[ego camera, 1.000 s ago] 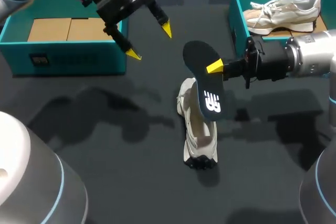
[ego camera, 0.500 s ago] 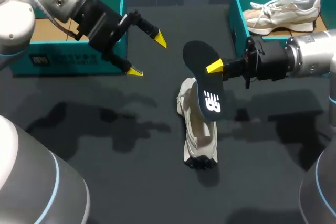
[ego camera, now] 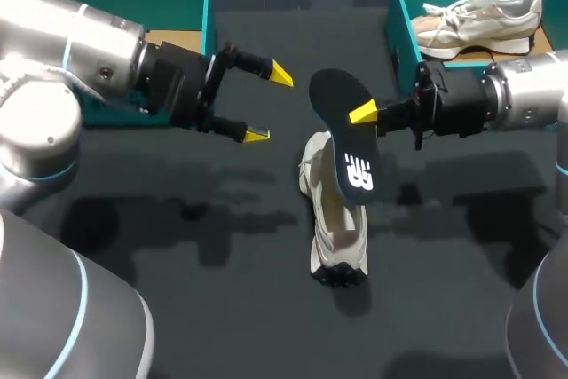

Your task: Take the shoe out of the shoebox, open the shoe tongue, remove and reinsert the insole, then place the shoe into the shoebox

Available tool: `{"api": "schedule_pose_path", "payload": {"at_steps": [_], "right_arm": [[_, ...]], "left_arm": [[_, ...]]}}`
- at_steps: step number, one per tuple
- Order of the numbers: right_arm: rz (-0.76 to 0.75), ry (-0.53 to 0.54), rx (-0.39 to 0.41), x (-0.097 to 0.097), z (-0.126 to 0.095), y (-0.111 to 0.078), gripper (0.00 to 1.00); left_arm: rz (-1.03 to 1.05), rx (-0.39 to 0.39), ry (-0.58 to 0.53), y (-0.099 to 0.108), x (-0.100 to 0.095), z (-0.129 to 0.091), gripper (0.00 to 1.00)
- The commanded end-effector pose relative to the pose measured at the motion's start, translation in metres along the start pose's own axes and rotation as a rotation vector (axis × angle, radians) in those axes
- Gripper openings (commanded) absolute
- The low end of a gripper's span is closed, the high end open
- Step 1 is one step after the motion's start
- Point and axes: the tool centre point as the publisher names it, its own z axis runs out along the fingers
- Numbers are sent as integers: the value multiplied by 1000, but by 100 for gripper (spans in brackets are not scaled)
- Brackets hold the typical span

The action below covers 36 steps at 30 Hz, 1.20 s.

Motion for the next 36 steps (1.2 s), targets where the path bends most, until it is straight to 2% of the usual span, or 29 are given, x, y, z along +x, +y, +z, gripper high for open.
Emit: {"api": "schedule_pose_path", "payload": {"at_steps": [1, 7, 19, 30, 31, 32, 35, 36], "right_arm": [[3, 14, -10, -1, 3, 0, 0], [13, 66, -40, -3, 5, -1, 0], [18, 56, -44, -2, 4, -3, 0], [15, 76, -85, -8, 19, -4, 0], [14, 78, -92, -8, 19, -5, 0], [13, 79, -97, -8, 20, -6, 0], [9, 81, -104, -7, 22, -8, 0], [9, 81, -105, -7, 22, -8, 0]], "left_arm": [[-3, -37, -231, -7, 1, 6, 100], [11, -61, -261, -7, -3, 11, 100], [11, -61, -261, -7, -3, 11, 100], [73, -123, -285, -9, -12, 37, 100], [82, -133, -289, -9, -12, 39, 96], [82, -133, -289, -9, -13, 41, 81], [97, -152, -293, -7, -12, 48, 67], [96, -150, -292, -6, -12, 50, 50]]}}
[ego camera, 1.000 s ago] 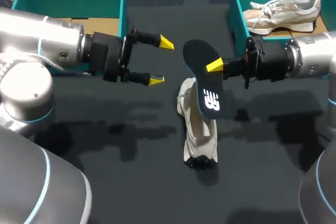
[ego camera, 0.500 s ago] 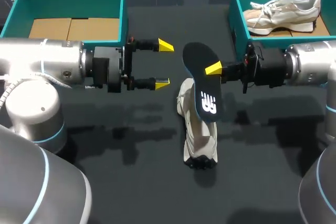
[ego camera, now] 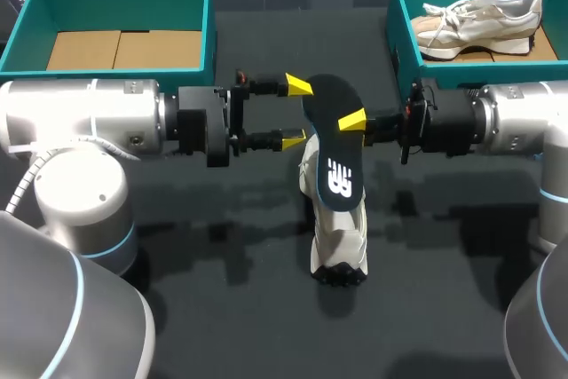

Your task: Take the shoe out of the shoebox, open the shoe tongue, remove and reinsert the insole, then place the shoe into the shoebox

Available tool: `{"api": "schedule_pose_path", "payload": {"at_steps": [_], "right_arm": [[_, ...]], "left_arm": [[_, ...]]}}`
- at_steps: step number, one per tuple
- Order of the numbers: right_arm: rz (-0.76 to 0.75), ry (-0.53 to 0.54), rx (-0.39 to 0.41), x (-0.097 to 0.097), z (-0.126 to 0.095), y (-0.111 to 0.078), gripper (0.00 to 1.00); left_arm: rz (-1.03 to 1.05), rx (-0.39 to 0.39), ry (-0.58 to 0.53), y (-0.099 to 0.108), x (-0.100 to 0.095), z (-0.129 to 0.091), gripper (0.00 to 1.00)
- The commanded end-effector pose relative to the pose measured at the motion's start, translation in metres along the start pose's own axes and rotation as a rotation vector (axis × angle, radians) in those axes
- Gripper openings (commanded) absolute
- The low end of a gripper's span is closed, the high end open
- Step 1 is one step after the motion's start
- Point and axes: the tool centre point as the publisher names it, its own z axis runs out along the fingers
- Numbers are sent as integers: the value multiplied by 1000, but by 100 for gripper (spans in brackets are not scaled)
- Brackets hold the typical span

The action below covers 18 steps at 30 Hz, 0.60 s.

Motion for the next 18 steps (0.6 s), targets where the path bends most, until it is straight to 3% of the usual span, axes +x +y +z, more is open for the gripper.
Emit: {"api": "schedule_pose_path", "payload": {"at_steps": [1, 18], "right_arm": [[0, 0, -18, 0, 4, -7, 0], [-1, 6, -20, -1, 7, -11, 0]], "left_arm": [[3, -13, -11, 1, 5, 16, 45], [26, -41, -25, 0, 11, 31, 34]]}}
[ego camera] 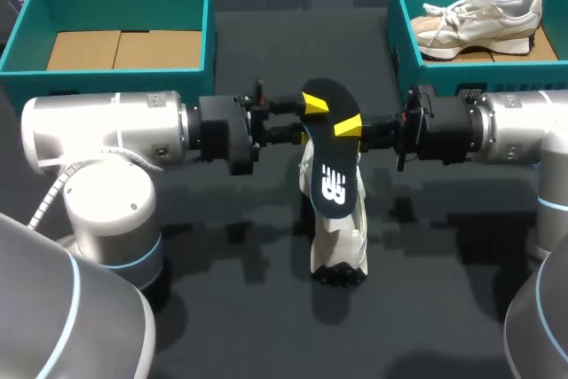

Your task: Take the shoe out of the shoebox, open the shoe tongue, remove and reinsert the insole, then place the shoe into the shoebox

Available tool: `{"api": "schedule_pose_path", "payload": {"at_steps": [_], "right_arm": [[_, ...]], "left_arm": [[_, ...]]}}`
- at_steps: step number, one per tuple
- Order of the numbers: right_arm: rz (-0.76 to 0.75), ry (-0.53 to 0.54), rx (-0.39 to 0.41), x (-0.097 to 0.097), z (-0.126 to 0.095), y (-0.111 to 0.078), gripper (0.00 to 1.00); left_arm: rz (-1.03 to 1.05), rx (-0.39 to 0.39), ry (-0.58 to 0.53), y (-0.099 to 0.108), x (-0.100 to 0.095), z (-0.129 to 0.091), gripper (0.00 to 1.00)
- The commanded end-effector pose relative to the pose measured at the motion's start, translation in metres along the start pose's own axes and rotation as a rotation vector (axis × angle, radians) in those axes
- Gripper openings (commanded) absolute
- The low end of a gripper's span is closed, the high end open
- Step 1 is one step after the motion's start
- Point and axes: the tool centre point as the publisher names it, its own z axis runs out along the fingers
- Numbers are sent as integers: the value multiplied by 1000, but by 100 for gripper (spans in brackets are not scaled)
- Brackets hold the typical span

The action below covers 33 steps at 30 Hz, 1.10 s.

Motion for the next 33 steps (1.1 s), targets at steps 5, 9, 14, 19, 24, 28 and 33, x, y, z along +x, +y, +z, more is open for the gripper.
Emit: {"api": "schedule_pose_path", "payload": {"at_steps": [5, 9, 14, 19, 24, 28, 33], "right_arm": [[-3, 6, -1, -2, 1, -1, 0], [-1, 8, 2, -2, 1, -1, 0], [1, 10, 5, -2, 1, -2, 0], [4, 11, 9, -2, 2, -2, 0], [8, 12, 11, -3, 3, -2, 0], [8, 15, 6, -3, -1, -3, 100], [-75, 1, 18, -2, -20, -7, 100]], "left_arm": [[11, -19, -9, -2, 2, 9, 28], [25, -34, -9, -3, 4, 12, 25], [38, -41, -10, -4, 5, 15, 24], [47, -45, -11, -4, 5, 17, 11], [52, -47, -12, -5, 7, 18, 0], [52, -48, -15, -5, 7, 13, 0], [42, -63, -13, -8, 6, -1, 0]]}}
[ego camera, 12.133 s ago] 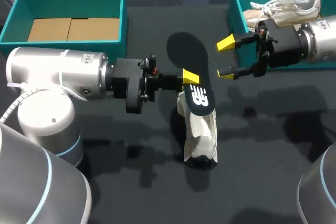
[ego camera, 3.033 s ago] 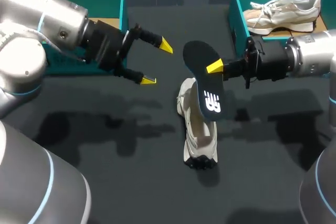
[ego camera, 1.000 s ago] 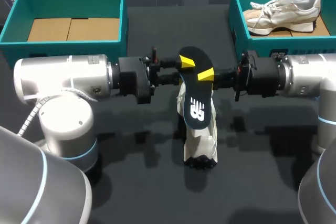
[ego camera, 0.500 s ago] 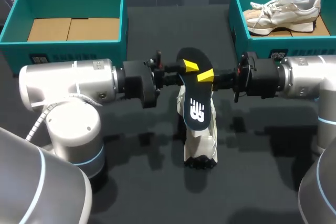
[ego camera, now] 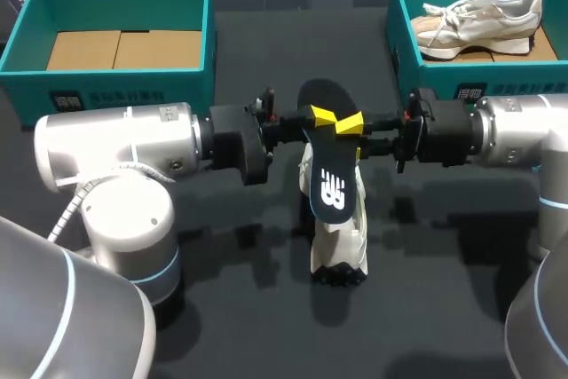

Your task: Take the shoe out of the shoebox, open the shoe tongue, remove and reinsert the insole, then place the shoe into the shoebox

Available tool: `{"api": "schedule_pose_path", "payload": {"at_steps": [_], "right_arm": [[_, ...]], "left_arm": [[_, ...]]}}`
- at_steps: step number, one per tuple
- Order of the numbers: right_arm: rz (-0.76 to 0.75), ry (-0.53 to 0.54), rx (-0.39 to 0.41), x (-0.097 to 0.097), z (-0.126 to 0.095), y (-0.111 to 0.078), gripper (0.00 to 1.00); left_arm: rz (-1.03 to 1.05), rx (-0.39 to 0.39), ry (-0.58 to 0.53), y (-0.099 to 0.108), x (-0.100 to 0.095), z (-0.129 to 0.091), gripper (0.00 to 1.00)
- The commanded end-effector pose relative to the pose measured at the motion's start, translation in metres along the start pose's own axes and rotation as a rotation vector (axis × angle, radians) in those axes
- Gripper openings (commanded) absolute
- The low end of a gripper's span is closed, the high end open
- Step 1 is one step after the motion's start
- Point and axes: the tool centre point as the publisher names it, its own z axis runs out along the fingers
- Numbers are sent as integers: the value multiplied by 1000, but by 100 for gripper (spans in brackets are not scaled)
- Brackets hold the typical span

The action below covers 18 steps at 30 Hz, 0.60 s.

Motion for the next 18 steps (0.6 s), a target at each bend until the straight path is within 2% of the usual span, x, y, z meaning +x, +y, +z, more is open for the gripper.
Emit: {"api": "schedule_pose_path", "payload": {"at_steps": [1, 5, 12, 18], "right_arm": [[-73, -18, 21, 3, -21, -7, 100], [-153, -72, 69, 0, -39, -10, 100], [-153, -72, 69, 0, -39, -10, 100], [-153, -72, 69, 0, -39, -10, 100]], "left_arm": [[-8, -14, 3, -5, 0, -14, 0], [-29, -21, 8, -8, 0, -28, 0], [-30, -24, 20, -21, -1, -52, 0], [-13, -17, 36, -29, 3, -60, 0]]}}
